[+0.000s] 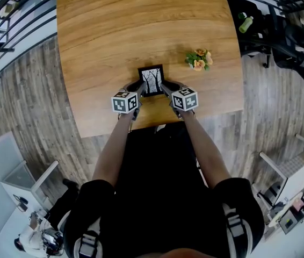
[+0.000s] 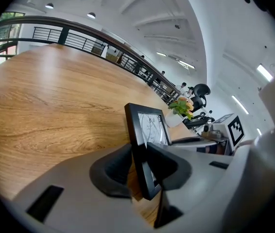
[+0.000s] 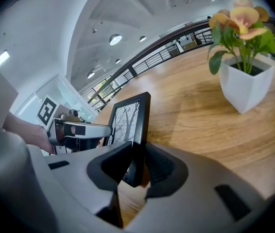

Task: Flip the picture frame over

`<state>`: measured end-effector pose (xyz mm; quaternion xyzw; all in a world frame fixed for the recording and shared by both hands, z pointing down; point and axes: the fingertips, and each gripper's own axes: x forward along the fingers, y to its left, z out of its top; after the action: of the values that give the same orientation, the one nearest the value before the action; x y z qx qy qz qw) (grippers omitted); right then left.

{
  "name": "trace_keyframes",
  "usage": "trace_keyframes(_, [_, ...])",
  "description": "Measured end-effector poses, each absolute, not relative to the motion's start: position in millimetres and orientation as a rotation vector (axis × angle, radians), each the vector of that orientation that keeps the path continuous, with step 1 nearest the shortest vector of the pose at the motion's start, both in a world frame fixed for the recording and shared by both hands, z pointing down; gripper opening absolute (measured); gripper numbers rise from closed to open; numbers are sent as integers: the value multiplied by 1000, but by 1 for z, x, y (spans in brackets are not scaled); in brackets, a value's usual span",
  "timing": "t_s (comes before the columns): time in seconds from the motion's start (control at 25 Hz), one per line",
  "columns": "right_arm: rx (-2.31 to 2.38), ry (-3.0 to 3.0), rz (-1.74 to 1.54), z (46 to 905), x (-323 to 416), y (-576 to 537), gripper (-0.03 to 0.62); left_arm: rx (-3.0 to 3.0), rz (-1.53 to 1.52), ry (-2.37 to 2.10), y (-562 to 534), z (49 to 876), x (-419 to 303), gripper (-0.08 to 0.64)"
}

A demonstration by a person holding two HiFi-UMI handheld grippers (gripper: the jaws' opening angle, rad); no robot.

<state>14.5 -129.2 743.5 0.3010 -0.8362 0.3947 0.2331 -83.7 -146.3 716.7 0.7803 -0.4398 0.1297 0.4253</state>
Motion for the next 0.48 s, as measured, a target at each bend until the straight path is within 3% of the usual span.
trace_keyframes(0.48, [882,-2258,1008,748,14,-133,105,1956,375,-1146,-151,725,-85,120])
